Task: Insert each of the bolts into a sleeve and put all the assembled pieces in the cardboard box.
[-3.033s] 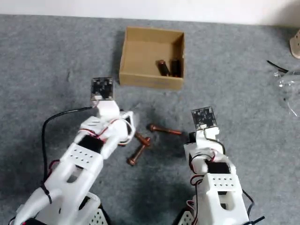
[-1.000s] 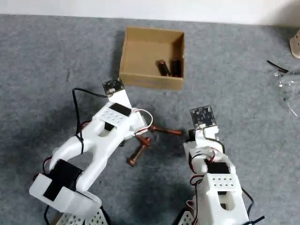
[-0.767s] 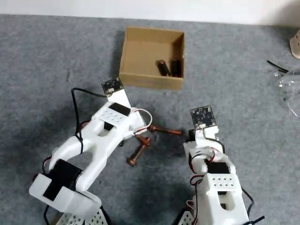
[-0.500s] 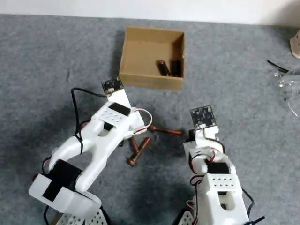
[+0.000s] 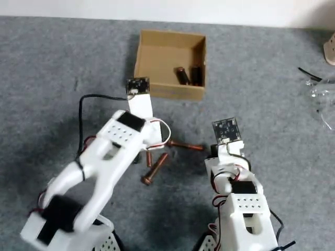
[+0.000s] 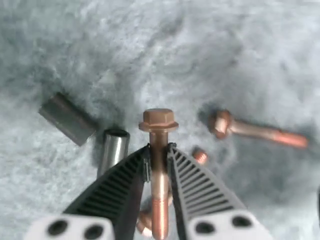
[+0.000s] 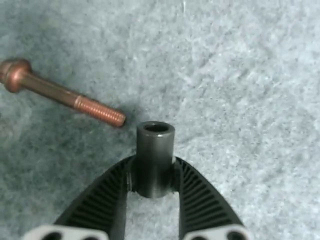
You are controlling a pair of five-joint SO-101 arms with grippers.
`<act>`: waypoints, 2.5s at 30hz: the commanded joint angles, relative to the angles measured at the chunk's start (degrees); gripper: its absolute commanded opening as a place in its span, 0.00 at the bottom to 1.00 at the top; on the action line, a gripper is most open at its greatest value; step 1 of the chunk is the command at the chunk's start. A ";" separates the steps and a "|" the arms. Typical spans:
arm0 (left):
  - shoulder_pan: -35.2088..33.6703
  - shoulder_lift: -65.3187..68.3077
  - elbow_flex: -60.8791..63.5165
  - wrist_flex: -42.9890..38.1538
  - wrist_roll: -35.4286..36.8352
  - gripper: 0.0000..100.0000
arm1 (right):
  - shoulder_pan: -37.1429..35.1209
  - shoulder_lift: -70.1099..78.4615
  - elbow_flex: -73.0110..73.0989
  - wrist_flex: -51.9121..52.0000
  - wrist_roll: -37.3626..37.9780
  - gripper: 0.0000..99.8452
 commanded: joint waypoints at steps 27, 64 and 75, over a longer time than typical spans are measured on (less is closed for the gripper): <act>-17.89 -29.93 27.82 -0.97 -30.77 0.01 | -0.66 -1.27 -0.40 -0.66 0.79 0.00; -19.12 3.74 15.52 2.20 -30.51 0.01 | -0.57 -1.27 -0.22 -0.66 2.55 0.00; -19.12 -8.13 12.97 2.46 -30.59 0.01 | -0.75 -1.27 -0.13 -0.75 2.73 0.00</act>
